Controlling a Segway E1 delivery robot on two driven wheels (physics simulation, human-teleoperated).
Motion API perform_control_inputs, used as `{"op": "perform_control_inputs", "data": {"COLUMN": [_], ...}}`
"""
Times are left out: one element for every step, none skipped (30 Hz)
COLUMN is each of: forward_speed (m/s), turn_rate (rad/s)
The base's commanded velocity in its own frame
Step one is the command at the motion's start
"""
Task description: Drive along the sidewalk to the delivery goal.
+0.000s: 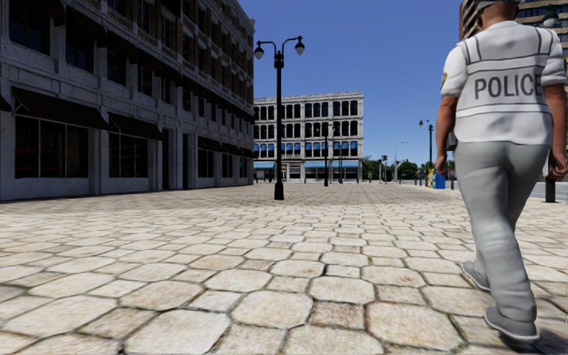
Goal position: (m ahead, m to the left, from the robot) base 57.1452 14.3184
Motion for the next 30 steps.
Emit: {"op": "perform_control_inputs", "data": {"forward_speed": [2.0,2.0,2.0,2.0,2.0,2.0,2.0,2.0,2.0,2.0,2.0,2.0,2.0,2.0,2.0,2.0,2.0,2.0,2.0,2.0,2.0,2.0,2.0,2.0,2.0,2.0,2.0,2.0,2.0,2.0], "turn_rate": [0.0,0.0,0.0,0.0,0.0,0.0,0.0,0.0,0.0,0.0,0.0,0.0,0.0,0.0,0.0,0.0,0.0,0.0,0.0,0.0,0.0,0.0,-0.03,-0.06,-0.07,-0.07,-0.08,-0.08,-0.09,-0.09]}}
